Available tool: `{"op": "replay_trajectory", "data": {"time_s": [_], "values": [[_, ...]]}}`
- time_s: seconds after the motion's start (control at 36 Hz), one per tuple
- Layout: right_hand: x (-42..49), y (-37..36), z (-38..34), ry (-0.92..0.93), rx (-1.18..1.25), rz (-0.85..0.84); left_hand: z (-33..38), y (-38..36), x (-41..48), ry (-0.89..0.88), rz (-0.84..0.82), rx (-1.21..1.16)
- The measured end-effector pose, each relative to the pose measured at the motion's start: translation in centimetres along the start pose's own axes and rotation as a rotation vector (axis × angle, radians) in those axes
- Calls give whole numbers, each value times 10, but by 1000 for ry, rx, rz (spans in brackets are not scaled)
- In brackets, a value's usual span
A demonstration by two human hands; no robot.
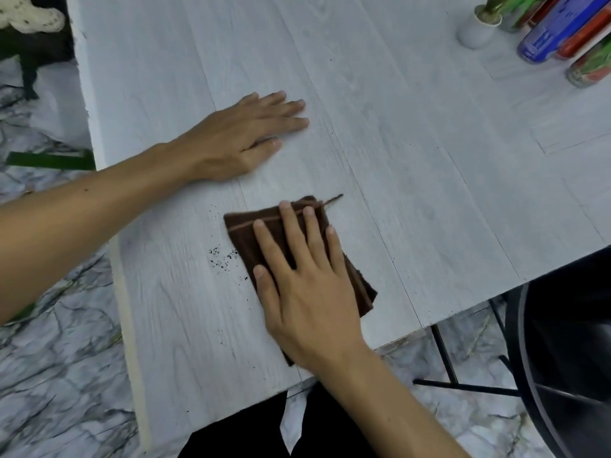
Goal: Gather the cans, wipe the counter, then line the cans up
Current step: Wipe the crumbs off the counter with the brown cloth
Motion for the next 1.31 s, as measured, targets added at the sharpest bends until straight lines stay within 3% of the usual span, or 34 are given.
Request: {"op": "replay_trajectory", "data": {"time_s": [0.14, 0.31, 0.56, 0.89, 1.31], "values": [[-38, 0, 7, -36, -6, 18, 5, -3, -5, 10, -5, 3], [-71, 12, 36, -229, -15, 91, 10, -7, -12, 33, 0, 28], [-48, 40, 90, -484, -59, 126, 12, -7, -15, 54, 5, 62], [16, 43, 92, -419, -80, 135, -1, -3, -15, -9, -36, 62], [57, 19, 23, -294, -38, 84, -22, 4, -28, -48, -13, 16]]}}
Point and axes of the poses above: each hand's wrist, its own x-axis towards the middle knuckle, its own y-axis out of the back of the hand, z = x × y, the point moved 1 cm from there along x, towards the middle knuckle, and after that the axes turned 3 degrees about -z, right-handed, at the moved point
